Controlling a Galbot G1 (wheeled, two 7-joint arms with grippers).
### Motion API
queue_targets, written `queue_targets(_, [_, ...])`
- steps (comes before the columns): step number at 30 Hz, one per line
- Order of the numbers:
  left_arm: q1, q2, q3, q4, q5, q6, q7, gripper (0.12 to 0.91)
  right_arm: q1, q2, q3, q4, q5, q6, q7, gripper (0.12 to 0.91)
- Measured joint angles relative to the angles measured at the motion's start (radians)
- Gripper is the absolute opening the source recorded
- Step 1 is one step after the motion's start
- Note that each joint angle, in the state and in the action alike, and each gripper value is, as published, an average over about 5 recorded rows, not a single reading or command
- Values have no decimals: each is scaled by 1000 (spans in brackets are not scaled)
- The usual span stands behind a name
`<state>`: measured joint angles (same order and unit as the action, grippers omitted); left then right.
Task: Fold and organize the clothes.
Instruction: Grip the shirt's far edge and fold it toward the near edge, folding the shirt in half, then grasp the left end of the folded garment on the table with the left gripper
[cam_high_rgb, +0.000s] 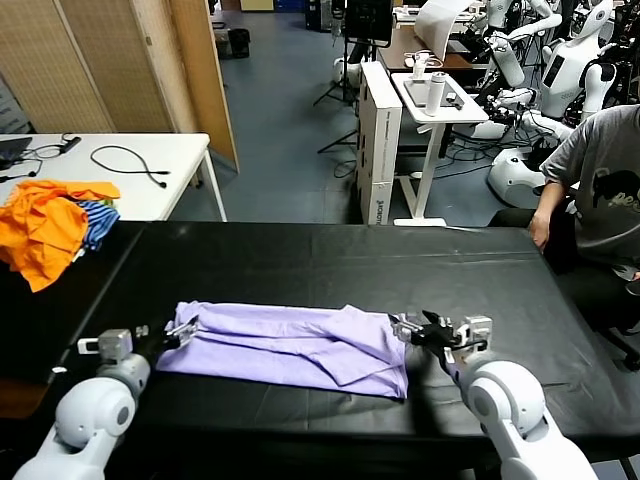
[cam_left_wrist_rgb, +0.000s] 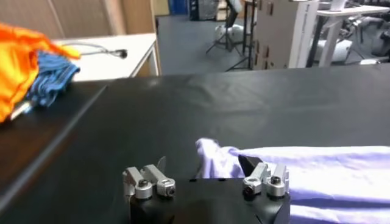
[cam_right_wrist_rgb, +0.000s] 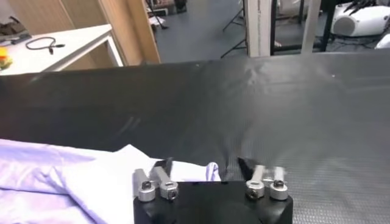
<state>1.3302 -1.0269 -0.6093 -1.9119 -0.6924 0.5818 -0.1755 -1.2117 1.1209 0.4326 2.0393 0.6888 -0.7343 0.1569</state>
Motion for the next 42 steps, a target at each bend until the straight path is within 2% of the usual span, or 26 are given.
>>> queue_targets(9, [23,-22,-42,20,-106,9,-14,907,-17,-2,12,25,4,-2,0,907])
queue_targets(16, [37,-43,-71,27,-192,12,-9,907,-18,-1,12,25,4,-2,0,907])
queue_targets(24, [48,-66,-76,30,-182,9,-3,906,-18,-1,14,24,3,-2,0,907])
queue_targets(27, [51,-72,-76,31,-173,5,-1,869,-18,-1,14,23,3,-2,0,907])
queue_targets(31, [59,-78,-76,33,-158,-3,3,676,-18,0,13,20,1,-2,0,907])
queue_targets(35, [71,-83,-75,29,-131,-10,14,413,-15,1,10,16,1,-2,0,907])
queue_targets(38, [77,-85,-73,22,-113,-14,16,252,-12,2,8,13,0,-2,0,907])
queue_targets(39, [78,-85,-72,20,-106,-16,16,218,-11,3,7,11,-1,-2,0,907])
queue_targets(42, [80,-85,-67,13,-79,-20,17,196,-10,6,6,8,-2,0,0,907])
